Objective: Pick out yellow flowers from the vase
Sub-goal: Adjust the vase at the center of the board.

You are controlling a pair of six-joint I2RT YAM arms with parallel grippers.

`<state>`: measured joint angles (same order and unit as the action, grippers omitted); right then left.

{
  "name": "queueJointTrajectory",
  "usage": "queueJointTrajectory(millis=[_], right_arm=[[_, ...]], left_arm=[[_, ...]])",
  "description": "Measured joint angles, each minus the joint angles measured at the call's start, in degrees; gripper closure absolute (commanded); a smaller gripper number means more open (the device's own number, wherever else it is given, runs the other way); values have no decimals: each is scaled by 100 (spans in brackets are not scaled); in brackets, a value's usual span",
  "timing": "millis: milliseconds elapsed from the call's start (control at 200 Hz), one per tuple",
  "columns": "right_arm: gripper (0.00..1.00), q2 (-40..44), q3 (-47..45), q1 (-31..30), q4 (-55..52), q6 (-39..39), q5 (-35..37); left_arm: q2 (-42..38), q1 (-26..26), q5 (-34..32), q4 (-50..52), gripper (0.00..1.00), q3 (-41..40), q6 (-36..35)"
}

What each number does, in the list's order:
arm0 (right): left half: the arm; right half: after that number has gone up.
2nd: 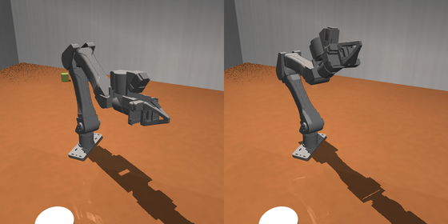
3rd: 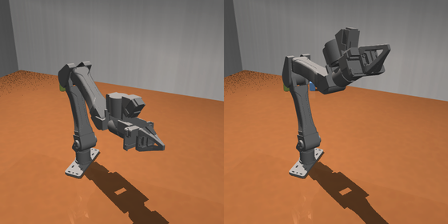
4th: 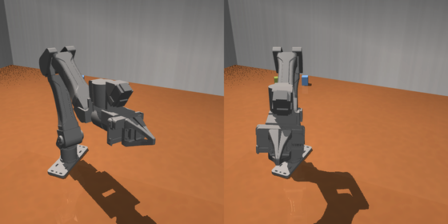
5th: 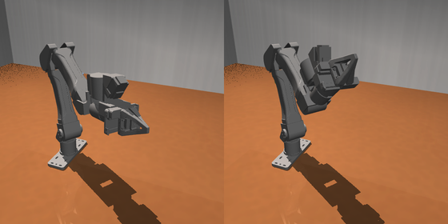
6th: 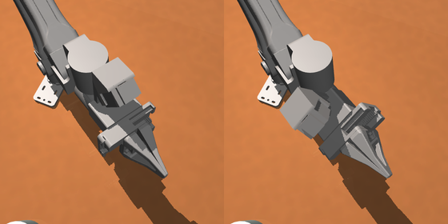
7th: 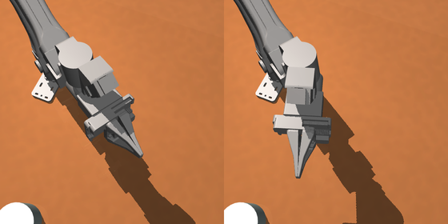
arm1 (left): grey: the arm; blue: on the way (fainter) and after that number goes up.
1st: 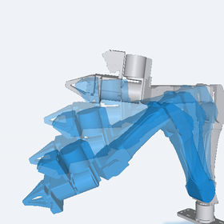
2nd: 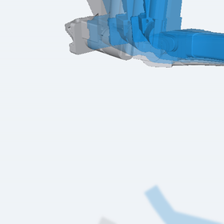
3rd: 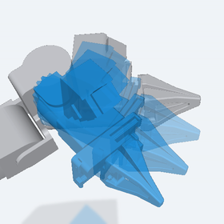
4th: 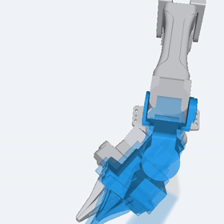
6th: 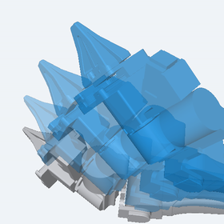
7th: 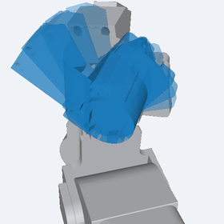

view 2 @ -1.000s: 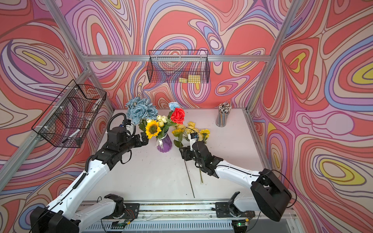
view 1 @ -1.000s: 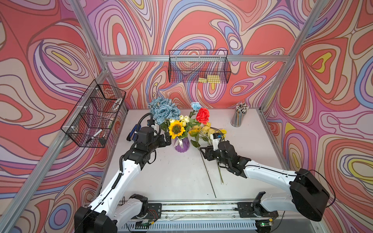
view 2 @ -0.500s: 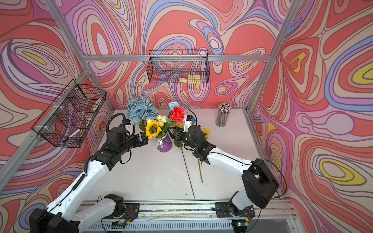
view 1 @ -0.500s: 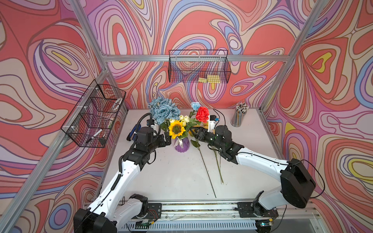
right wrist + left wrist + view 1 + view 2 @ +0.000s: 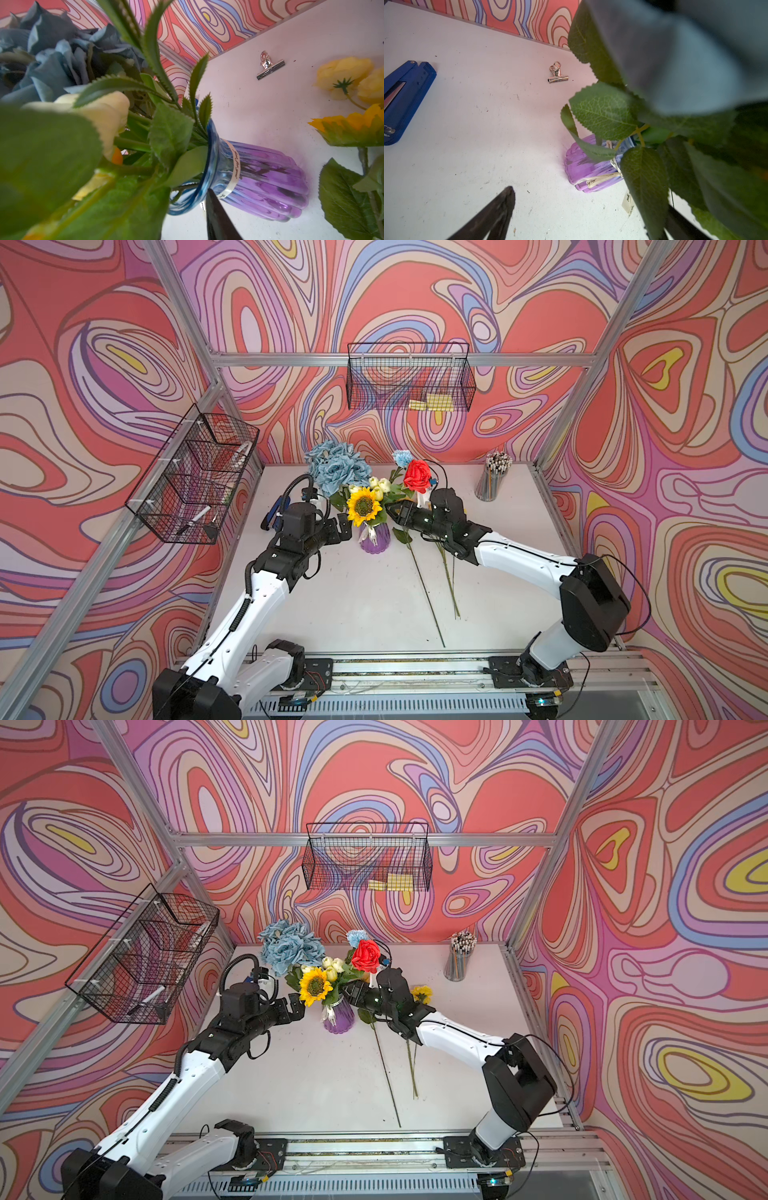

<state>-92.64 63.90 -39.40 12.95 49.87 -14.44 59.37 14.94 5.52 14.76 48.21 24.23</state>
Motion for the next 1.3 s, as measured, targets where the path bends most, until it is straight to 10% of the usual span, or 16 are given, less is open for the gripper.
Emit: queueJointTrajectory(millis=[466,936,1297], right_arm=[[89,-212,461,28,-667,-457,4],[88,-1141,2173,173,-1941,-1622,-372],[48,-898,1864,271,-2306,-2275,-402]], left_arm=[[-79,0,37,0,4,0,2],[-393,-4,330,-125,4,-450,153],[-474,-4,330,-129,4,-450,192]])
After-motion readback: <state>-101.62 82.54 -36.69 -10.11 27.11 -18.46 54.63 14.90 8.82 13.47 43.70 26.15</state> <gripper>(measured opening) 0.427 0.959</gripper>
